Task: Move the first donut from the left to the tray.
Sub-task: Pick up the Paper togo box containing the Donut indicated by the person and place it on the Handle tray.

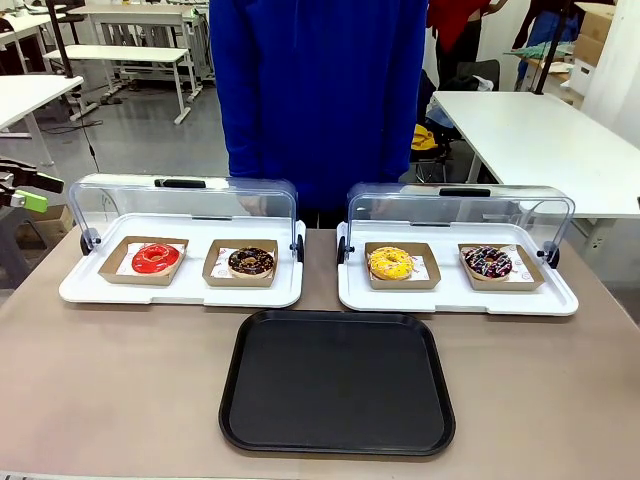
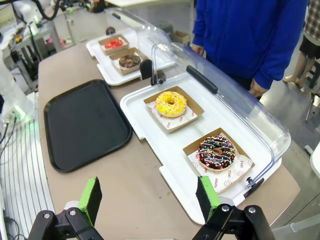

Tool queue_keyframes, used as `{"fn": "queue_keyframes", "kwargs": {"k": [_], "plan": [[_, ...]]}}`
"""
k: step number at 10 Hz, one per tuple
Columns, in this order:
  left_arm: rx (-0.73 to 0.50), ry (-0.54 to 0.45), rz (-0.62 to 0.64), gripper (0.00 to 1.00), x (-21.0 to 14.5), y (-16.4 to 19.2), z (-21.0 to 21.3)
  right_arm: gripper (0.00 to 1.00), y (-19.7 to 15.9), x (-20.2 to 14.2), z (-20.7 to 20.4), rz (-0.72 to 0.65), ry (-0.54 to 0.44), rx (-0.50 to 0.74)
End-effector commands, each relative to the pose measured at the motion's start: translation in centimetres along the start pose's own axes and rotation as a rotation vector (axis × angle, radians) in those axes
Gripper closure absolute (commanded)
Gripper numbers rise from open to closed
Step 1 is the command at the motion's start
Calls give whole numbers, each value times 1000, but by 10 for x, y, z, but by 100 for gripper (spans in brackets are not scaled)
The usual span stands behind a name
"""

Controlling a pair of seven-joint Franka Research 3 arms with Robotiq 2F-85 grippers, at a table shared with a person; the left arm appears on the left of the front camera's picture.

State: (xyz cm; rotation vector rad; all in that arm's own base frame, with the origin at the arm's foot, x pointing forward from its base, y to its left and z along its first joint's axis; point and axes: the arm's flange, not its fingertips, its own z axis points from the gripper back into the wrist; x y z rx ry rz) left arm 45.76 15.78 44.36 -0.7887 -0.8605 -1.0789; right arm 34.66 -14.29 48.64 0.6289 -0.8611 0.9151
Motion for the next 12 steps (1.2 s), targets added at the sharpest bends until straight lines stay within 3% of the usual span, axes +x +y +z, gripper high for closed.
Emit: {"fn": "queue_keyframes", "kwargs": {"k": [1,12], "plan": [[-3,-12,-4,0,0,-2,0,0,-4,3,0,25,-30,-3],[-3,-12,-4,0,0,-2,0,0,-4,3,0,25,-30,-3]]}}
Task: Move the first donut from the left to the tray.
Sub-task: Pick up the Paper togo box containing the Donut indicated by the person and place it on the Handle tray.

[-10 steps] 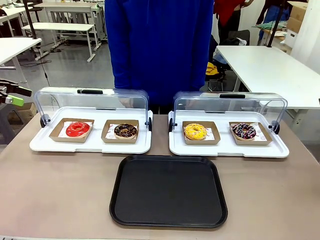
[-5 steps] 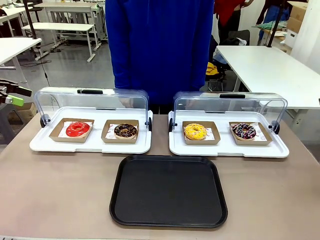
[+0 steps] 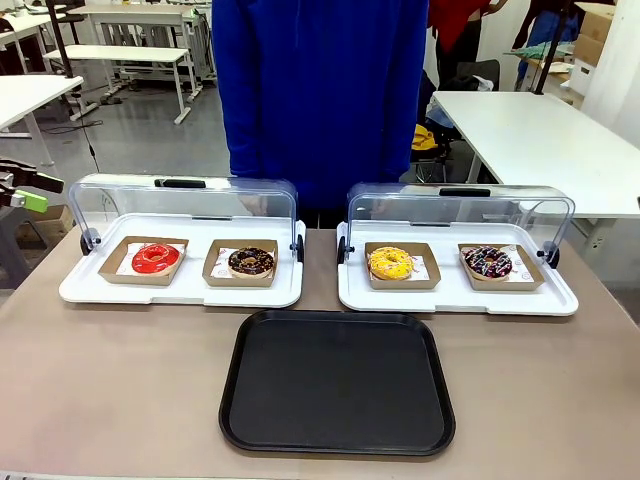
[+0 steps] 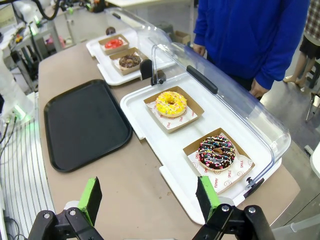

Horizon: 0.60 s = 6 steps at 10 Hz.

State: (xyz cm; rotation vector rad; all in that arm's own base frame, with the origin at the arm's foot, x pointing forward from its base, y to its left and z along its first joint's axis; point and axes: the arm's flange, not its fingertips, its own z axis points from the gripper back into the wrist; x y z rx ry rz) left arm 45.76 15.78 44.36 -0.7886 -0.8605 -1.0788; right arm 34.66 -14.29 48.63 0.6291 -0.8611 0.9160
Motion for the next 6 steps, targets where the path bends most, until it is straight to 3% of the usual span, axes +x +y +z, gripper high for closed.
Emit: {"fn": "queue_keyframes", "kwargs": {"k": [1,6], "plan": [[-3,-12,-4,0,0,-2,0,0,-4,3,0,24,-30,-3],[-3,-12,-4,0,0,-2,0,0,-4,3,0,24,-30,-3]]}}
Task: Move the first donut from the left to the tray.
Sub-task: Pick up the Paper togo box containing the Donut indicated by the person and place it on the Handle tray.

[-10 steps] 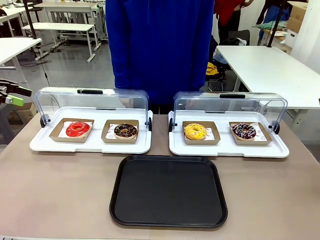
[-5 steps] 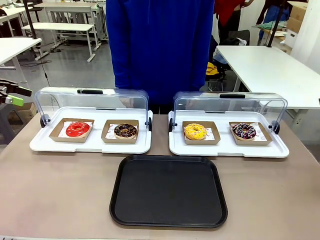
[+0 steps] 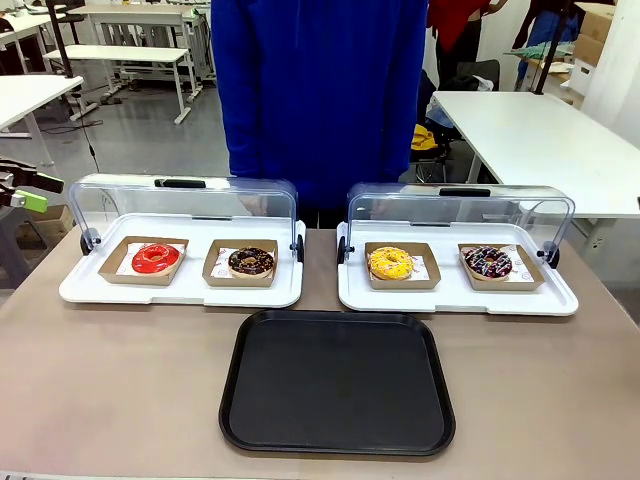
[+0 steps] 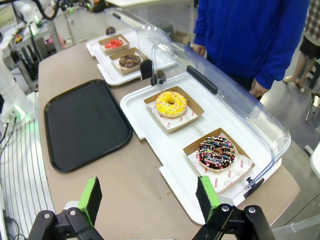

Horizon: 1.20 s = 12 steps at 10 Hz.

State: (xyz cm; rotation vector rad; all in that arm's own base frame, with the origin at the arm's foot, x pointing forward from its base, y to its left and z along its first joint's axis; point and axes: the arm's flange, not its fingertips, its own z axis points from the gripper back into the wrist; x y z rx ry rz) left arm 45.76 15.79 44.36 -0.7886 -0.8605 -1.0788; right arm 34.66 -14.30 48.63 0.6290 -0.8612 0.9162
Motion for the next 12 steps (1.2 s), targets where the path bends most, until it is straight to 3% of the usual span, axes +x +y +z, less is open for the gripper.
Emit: {"fn": "queue_keyframes", "kwargs": {"k": [1,12], "plan": [[-3,-12,-4,0,0,-2,0,0,-4,3,0,24,-30,-3],[-3,-12,-4,0,0,-2,0,0,-4,3,0,24,-30,-3]]}}
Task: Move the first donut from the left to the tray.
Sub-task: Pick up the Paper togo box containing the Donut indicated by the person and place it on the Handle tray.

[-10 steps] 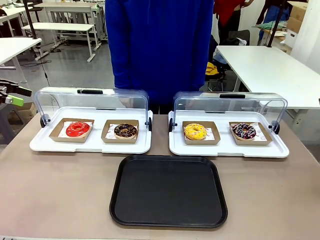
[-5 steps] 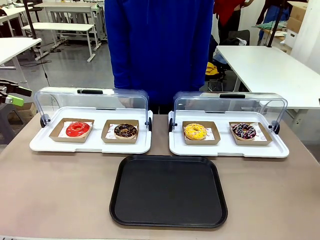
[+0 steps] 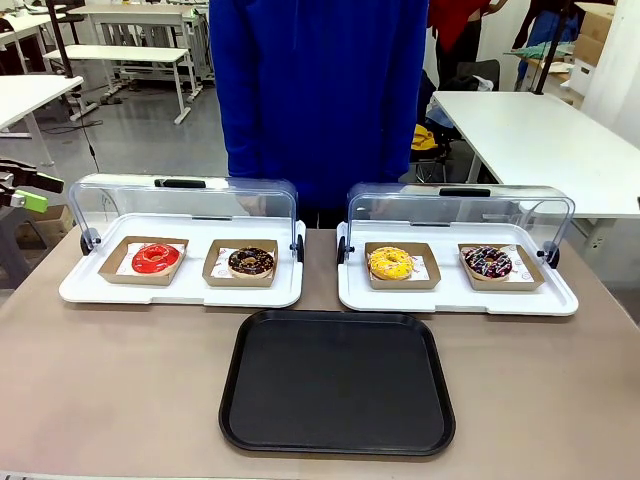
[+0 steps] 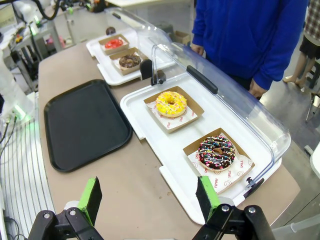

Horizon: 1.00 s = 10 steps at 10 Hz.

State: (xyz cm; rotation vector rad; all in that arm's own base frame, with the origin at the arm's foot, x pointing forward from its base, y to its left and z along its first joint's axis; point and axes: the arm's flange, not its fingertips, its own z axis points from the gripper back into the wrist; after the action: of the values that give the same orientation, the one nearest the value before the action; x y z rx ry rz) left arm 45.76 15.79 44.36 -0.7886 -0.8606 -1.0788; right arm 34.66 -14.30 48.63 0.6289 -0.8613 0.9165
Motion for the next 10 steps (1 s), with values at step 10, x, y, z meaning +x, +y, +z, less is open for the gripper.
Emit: {"fn": "queue_keyframes", "kwargs": {"k": [10], "plan": [[-3,-12,-4,0,0,-2,0,0,-4,3,0,24,-30,-3]]}}
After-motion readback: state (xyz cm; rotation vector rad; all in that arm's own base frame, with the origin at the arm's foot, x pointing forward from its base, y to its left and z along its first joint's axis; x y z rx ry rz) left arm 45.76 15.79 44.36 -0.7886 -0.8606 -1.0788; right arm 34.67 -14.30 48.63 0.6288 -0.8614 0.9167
